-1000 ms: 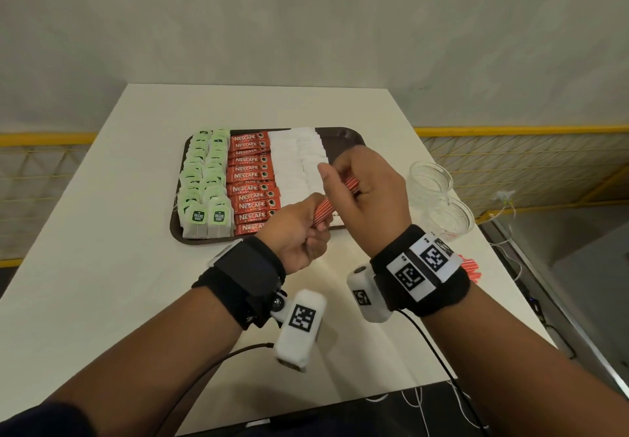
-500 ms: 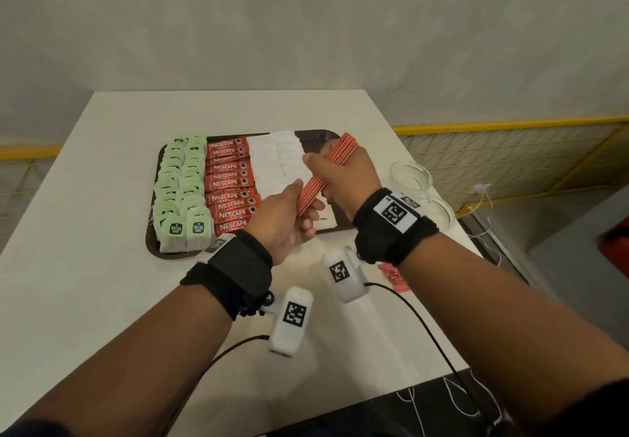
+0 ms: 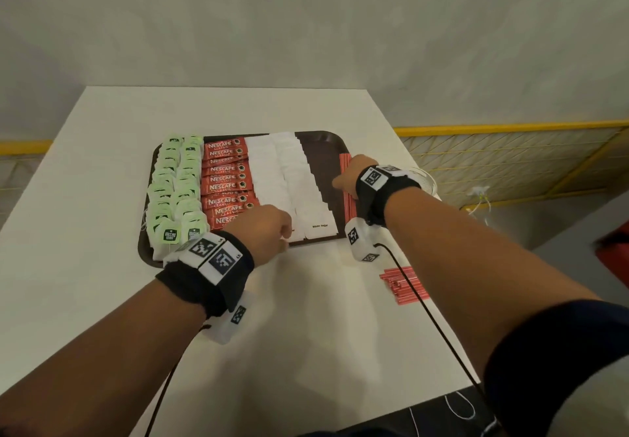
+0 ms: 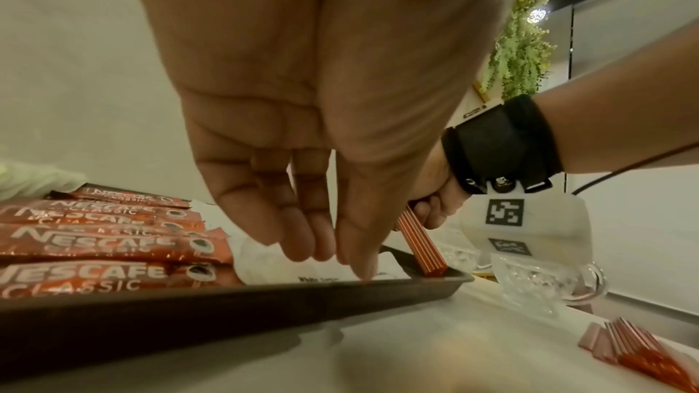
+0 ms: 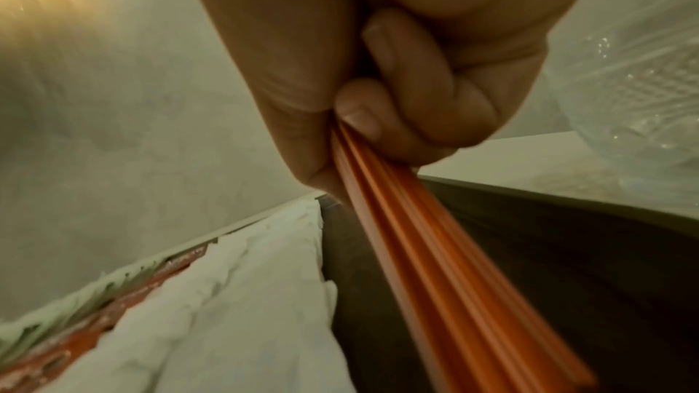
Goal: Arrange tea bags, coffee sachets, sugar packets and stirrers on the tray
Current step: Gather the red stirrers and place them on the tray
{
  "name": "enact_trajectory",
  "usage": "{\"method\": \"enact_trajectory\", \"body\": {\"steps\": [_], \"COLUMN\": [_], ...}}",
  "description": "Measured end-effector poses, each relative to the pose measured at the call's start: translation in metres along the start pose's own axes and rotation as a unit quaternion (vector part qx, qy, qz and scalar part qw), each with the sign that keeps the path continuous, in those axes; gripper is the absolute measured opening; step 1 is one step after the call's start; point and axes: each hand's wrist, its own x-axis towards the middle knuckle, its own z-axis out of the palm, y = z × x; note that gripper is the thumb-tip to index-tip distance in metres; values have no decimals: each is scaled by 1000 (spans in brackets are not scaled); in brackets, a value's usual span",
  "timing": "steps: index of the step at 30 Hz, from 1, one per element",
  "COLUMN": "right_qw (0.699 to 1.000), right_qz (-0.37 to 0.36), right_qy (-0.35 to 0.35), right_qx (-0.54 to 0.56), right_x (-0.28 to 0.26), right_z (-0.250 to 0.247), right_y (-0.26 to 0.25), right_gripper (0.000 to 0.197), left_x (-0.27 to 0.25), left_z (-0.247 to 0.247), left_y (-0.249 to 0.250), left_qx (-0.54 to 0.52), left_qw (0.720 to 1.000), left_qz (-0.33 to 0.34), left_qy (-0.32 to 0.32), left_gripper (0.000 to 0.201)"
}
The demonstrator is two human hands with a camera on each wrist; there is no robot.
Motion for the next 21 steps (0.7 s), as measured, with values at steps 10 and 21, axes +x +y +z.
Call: {"method": "enact_trajectory", "body": {"steps": [10, 21], "right_qw": [991, 990], "right_qz": [4, -4], "right_qy": [-51, -51], "right_qx": [-127, -132], "right_x": [6, 11], "right_z": [13, 18], "right_y": [-1, -1], "right_gripper": [48, 57], "left_x": [-3, -2], "left_z": [5, 5], "left_y": [-1, -4], "left_qx": [-4, -21], "left_qw": [1000, 1000], "left_qz": [2, 2], "left_qy": [3, 2], "left_gripper": [25, 23]}}
